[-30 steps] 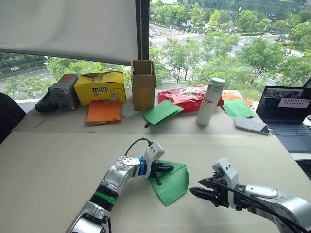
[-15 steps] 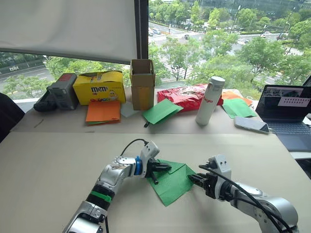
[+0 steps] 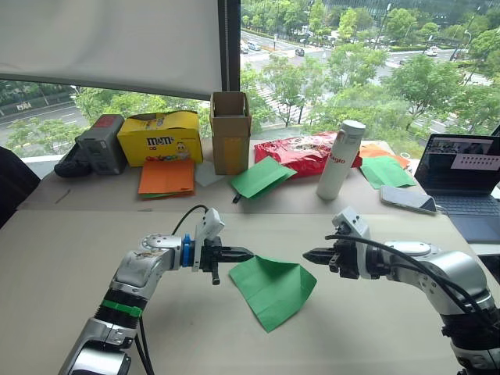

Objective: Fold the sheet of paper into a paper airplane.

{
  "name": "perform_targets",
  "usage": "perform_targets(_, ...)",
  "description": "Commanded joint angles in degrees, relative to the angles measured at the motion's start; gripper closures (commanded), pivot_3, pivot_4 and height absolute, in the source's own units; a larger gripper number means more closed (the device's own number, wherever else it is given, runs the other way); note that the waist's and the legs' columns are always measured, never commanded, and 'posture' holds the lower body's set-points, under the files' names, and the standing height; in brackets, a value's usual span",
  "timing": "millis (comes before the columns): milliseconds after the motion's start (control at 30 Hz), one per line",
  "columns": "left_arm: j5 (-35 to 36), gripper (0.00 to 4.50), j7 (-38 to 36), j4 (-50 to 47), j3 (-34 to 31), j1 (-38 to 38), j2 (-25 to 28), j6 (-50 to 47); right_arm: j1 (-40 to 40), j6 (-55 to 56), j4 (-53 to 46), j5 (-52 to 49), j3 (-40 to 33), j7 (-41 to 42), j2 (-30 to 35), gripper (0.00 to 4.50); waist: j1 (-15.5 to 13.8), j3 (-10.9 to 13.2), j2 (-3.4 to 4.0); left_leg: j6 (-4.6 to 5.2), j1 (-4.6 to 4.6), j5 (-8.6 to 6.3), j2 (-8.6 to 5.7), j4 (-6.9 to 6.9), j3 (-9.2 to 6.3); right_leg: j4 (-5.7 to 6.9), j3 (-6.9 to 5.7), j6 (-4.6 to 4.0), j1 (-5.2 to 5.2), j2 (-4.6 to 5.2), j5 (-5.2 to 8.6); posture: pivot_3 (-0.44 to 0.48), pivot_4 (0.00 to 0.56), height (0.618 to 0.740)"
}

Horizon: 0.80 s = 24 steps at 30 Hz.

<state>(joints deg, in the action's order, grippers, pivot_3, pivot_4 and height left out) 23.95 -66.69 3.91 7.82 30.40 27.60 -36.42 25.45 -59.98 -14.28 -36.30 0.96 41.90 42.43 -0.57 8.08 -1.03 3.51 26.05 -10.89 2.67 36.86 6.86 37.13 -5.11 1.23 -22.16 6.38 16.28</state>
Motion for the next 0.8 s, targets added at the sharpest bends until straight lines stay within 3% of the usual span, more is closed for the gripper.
perform_targets(33,1.4,4.5,1.4,-3.8,-1.0,-1.4,0.2,-0.3,-0.4,-2.4,-1.1,-3.0,-5.5,-2.1,-1.7,3.89,-0.1,0.0,0.0,-0.1,0.03,0.06,-0.01,0.01,0.0,0.0,-0.01,0.01,-0.01,0.01,-0.01,0.0,0.15,0.74)
perform_targets(200,2.9,4.5,0.9,-7.3,0.0,-3.6,0.3,-1.4,-8.1,-12.1,-9.3,-9.4,-15.4,-9.8,-6.0,2.21,-0.4,0.0,0.0,-0.32,0.11,0.2,-0.01,0.01,-0.02,0.01,-0.13,0.05,0.01,0.06,-0.03,0.0,0.15,0.74)
perform_targets(300,3.8,4.5,0.0,-8.4,0.3,-3.6,0.8,-2.2,-12.9,-20.5,-14.1,-16.9,-25.2,-16.2,-12.6,1.18,-0.3,0.0,0.0,-0.27,0.11,0.16,0.0,0.01,-0.06,0.02,-0.15,0.04,0.02,0.05,-0.04,0.0,0.15,0.74)
perform_targets(433,3.1,4.5,-1.7,-5.8,1.9,-2.2,1.3,-0.9,-20.5,-26.2,-21.5,-22.5,-31.1,-23.2,-21.0,1.18,-0.1,0.0,0.01,-0.17,0.09,0.11,0.02,-0.01,-0.13,0.08,-0.13,0.0,0.01,0.01,-0.07,0.0,0.15,0.74)
perform_targets(667,2.0,4.5,-2.9,-1.6,3.5,0.7,1.1,1.1,-23.7,-22.0,-22.3,-20.3,-27.3,-31.9,-30.4,1.18,0.1,0.0,0.04,-0.19,0.08,0.13,0.06,-0.01,-0.15,0.11,-0.08,-0.05,-0.04,-0.13,-0.09,0.0,0.15,0.74)
perform_targets(800,0.5,4.5,-2.9,-1.0,3.8,0.4,2.3,2.1,-22.7,-18.4,-20.5,-18.7,-25.1,-33.0,-30.8,2.28,0.2,0.0,0.04,-0.2,0.08,0.13,0.05,-0.01,-0.15,0.1,-0.08,-0.04,-0.04,-0.15,-0.09,0.0,0.15,0.74)
